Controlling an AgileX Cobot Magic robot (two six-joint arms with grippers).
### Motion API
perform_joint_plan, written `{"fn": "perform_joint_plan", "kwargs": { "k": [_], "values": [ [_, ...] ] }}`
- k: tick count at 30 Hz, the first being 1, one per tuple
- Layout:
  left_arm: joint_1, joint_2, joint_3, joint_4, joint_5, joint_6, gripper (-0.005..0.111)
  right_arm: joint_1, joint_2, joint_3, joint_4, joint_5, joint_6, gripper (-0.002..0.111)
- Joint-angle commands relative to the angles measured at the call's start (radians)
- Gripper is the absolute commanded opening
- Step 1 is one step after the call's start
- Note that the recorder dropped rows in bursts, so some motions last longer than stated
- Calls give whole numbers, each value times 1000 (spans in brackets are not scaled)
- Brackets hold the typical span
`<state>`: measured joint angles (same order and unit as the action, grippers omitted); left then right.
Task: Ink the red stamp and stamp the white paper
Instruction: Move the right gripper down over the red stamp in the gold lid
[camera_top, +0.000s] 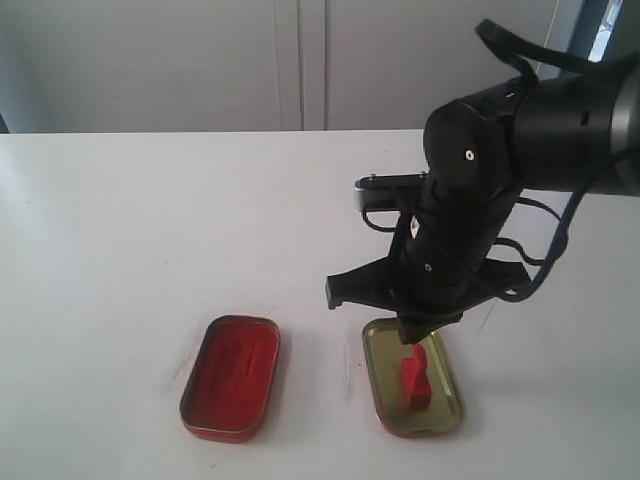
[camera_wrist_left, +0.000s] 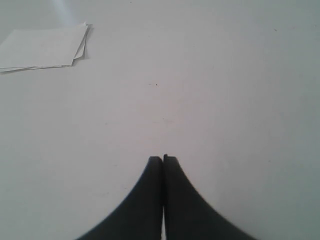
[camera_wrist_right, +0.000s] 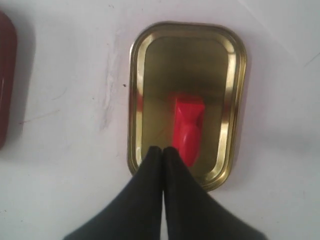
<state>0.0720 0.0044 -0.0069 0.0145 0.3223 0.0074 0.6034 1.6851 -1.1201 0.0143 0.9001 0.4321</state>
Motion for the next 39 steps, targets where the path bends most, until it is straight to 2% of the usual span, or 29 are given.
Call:
{"fn": "perform_joint_plan", "kwargs": {
  "k": [1, 7, 12, 17, 39],
  "values": [
    [-7, -4, 7, -2, 10, 0, 0, 3, 3, -6, -34, 22, 50, 0],
    [-7, -4, 7, -2, 10, 0, 0, -4, 5, -6, -56, 20, 117, 3],
    [-7, -4, 7, -2, 10, 0, 0, -8, 5, -6, -59, 20, 138, 19],
    [-7, -4, 7, -2, 10, 0, 0, -8, 21, -6, -59, 22, 147, 29],
    [-7, -4, 7, -2, 10, 0, 0, -36, 110, -6, -8, 11, 128, 30]
  ]
}}
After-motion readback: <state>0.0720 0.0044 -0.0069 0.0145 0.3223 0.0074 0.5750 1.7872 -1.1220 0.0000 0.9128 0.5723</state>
